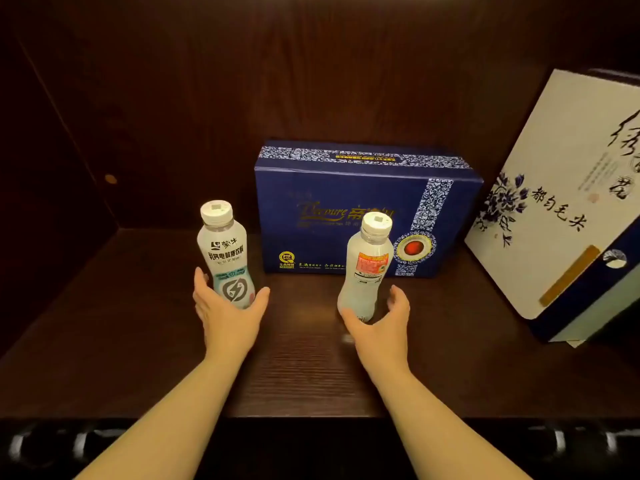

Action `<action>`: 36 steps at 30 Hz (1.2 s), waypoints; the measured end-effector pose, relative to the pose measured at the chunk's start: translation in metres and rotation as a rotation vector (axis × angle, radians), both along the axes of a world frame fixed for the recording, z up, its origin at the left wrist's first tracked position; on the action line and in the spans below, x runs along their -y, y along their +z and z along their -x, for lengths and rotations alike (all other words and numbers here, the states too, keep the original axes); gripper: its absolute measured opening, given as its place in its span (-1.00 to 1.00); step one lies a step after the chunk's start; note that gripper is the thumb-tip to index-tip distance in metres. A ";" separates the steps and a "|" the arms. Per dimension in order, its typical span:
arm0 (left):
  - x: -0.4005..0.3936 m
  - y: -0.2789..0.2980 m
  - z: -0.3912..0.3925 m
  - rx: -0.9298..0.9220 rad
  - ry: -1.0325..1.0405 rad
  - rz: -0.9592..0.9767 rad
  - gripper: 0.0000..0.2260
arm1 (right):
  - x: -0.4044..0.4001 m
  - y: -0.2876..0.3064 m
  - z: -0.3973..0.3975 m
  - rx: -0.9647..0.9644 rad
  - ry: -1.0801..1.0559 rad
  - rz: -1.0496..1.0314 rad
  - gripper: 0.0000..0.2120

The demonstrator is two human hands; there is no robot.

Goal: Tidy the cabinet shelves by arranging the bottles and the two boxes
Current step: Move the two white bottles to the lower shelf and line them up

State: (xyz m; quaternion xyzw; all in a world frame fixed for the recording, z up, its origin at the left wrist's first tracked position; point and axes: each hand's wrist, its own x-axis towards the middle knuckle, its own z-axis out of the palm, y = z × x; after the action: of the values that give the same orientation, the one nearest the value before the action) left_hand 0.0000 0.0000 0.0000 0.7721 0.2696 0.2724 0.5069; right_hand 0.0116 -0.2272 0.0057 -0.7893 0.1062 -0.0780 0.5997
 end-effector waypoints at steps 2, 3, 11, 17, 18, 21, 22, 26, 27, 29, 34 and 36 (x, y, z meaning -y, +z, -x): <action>-0.005 0.000 -0.009 0.012 0.003 -0.014 0.04 | -0.002 0.002 -0.008 0.020 -0.001 0.018 -0.02; -0.008 -0.001 -0.014 0.004 0.000 0.004 0.02 | -0.003 0.001 -0.011 0.016 0.008 0.020 -0.04; -0.013 -0.009 -0.023 0.045 -0.035 -0.028 -0.28 | -0.007 -0.001 -0.019 0.005 0.034 0.064 -0.23; 0.007 -0.006 -0.003 0.055 -0.153 0.026 -0.32 | 0.012 0.010 0.006 0.025 0.023 -0.101 -0.31; 0.013 -0.005 -0.001 0.062 -0.169 0.029 -0.34 | 0.019 0.013 0.010 0.032 0.018 -0.117 -0.32; 0.039 0.009 0.007 0.096 -0.213 0.038 -0.37 | 0.044 0.030 0.023 0.058 -0.001 -0.136 -0.31; 0.049 0.015 0.009 0.113 -0.231 0.038 -0.38 | 0.054 0.037 0.027 0.068 -0.008 -0.136 -0.30; 0.105 0.044 0.025 0.163 -0.328 0.056 -0.50 | 0.103 0.062 0.052 0.125 -0.036 -0.140 -0.34; 0.120 0.051 0.030 0.180 -0.354 0.058 -0.53 | 0.117 0.069 0.060 0.137 -0.044 -0.137 -0.35; 0.152 0.067 0.043 0.204 -0.404 0.065 -0.57 | 0.146 0.084 0.079 0.165 -0.052 -0.123 -0.35; 0.239 0.110 0.084 0.288 -0.490 0.077 -0.59 | 0.229 0.120 0.135 0.284 -0.094 -0.072 -0.48; 0.277 0.125 0.104 0.316 -0.535 0.083 -0.56 | 0.266 0.135 0.162 0.310 -0.105 -0.065 -0.49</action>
State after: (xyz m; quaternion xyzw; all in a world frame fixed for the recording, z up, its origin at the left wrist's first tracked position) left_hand -0.1038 -0.2773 0.1252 0.7423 -0.0144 0.2349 0.6274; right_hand -0.1509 -0.4934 0.1407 -0.7415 0.0559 -0.2263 0.6292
